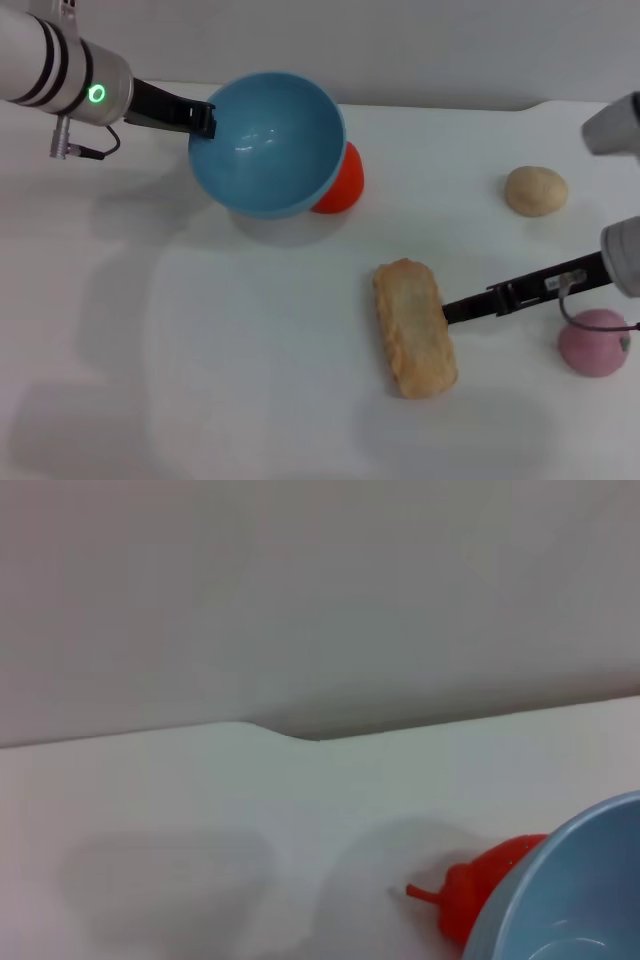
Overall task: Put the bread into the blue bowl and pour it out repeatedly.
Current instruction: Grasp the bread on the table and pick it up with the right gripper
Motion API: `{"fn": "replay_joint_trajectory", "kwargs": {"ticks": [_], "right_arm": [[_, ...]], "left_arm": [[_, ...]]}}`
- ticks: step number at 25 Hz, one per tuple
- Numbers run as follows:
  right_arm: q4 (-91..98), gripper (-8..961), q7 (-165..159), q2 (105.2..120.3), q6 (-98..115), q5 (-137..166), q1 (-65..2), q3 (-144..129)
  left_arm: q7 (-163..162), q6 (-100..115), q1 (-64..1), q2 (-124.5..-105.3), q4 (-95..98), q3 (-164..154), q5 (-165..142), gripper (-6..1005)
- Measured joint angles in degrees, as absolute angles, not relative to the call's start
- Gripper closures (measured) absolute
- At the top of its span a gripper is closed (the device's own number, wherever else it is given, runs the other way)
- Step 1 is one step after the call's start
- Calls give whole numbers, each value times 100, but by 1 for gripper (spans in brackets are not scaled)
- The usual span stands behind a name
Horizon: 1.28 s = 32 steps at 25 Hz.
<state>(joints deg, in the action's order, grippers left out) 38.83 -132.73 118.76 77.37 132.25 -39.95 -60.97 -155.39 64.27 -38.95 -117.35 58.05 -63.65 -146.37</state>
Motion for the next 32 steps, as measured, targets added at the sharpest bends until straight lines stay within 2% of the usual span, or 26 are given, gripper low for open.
{"fn": "replay_joint_trajectory", "kwargs": {"ticks": [22,27,32], "right_arm": [[2699,508,-13229,11931,6072,12082,-4289,-7908],[2801,603,-13226,11888,6106,12041,-4177,-7885],[3414,678,-13223,11822,6404,11986,-3659,-7600]], "left_arm": [[-15484,6469,-4175,-11733,5778,-6387,-14698,987],[-15475,6469,-4175,-11733,5762,-6393,-14743,986],[-15467,6482,-4175,-11733,5751,-6487,-14743,987]]}}
